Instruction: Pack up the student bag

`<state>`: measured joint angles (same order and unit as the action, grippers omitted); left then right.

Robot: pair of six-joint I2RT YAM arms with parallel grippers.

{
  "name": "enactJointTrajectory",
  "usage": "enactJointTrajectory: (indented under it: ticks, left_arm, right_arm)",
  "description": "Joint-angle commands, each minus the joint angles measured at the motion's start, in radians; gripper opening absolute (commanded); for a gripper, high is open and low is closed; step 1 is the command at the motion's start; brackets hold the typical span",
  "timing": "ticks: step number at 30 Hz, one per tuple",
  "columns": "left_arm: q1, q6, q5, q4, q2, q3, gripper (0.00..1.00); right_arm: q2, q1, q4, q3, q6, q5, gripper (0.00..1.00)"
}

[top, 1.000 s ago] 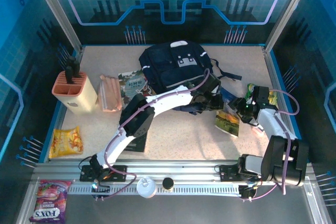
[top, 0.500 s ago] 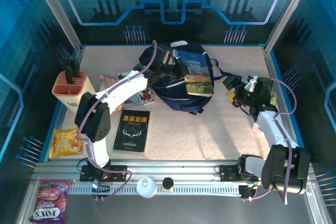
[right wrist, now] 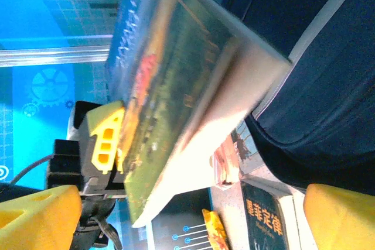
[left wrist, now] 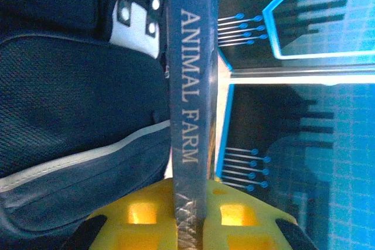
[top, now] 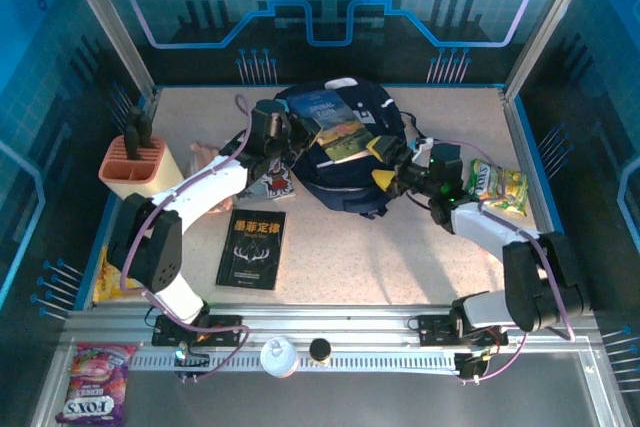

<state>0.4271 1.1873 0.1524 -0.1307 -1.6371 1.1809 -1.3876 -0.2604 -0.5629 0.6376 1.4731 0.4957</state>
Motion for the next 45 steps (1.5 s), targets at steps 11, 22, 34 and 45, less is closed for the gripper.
enactJointTrajectory:
  ticks: [11,22,34,45]
  left_arm:
    - [-0.01,0.134,0.029,-0.216,0.012,-0.01,0.0]
    - [-0.008,0.134,0.02,-0.197,0.022,-0.026,0.0]
    - [-0.013,0.013,0.0,-0.089,0.053,-0.037,0.26]
    - [-0.011,-0.484,-0.028,0.364,0.001,0.137,0.77]
  right_arm:
    - [-0.207,-0.139,-0.394,0.105,0.171,-0.161,0.88]
    - [-0.266,-0.145,-0.477,0.098,0.178,-0.21,0.62]
    - [-0.211,-0.106,-0.436,0.081,0.099,-0.209,0.14]
    - [0.074,0.084,-0.03,0.033,-0.184,-0.148,0.07]
